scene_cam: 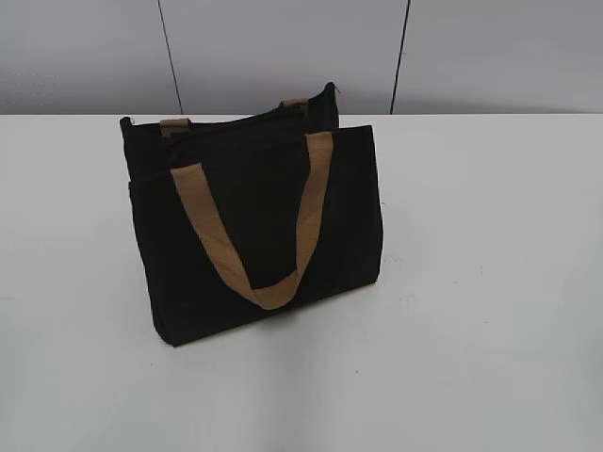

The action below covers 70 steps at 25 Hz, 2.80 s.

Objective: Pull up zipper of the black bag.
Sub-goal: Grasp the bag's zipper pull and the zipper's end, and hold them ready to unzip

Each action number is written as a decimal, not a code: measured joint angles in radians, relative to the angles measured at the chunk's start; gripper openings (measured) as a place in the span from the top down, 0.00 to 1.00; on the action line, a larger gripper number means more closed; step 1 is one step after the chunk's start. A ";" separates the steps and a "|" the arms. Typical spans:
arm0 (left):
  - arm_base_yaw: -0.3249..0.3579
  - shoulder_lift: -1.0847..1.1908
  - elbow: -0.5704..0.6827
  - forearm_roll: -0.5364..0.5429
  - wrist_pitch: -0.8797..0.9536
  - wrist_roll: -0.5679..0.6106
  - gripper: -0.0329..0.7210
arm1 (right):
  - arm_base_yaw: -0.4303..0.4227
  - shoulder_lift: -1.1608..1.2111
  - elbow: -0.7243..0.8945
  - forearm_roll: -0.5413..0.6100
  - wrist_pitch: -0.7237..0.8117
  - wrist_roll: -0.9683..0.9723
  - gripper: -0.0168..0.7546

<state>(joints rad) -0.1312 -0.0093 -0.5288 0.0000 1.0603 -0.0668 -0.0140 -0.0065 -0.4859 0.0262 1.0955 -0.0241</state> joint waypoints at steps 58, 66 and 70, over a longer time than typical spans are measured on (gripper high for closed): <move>-0.151 1.497 0.263 0.291 -1.822 -0.091 0.37 | 0.000 0.000 0.000 0.001 0.000 0.000 0.47; -0.151 1.620 0.265 0.395 -1.909 -0.055 0.37 | 0.000 0.000 0.000 0.001 0.000 0.000 0.47; -0.151 1.678 0.239 0.394 -1.919 -0.050 0.37 | 0.000 0.000 0.000 0.001 0.000 0.000 0.47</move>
<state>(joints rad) -0.2818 1.6686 -0.2898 0.3943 -0.8591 -0.1164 -0.0142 -0.0065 -0.4859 0.0273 1.0955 -0.0241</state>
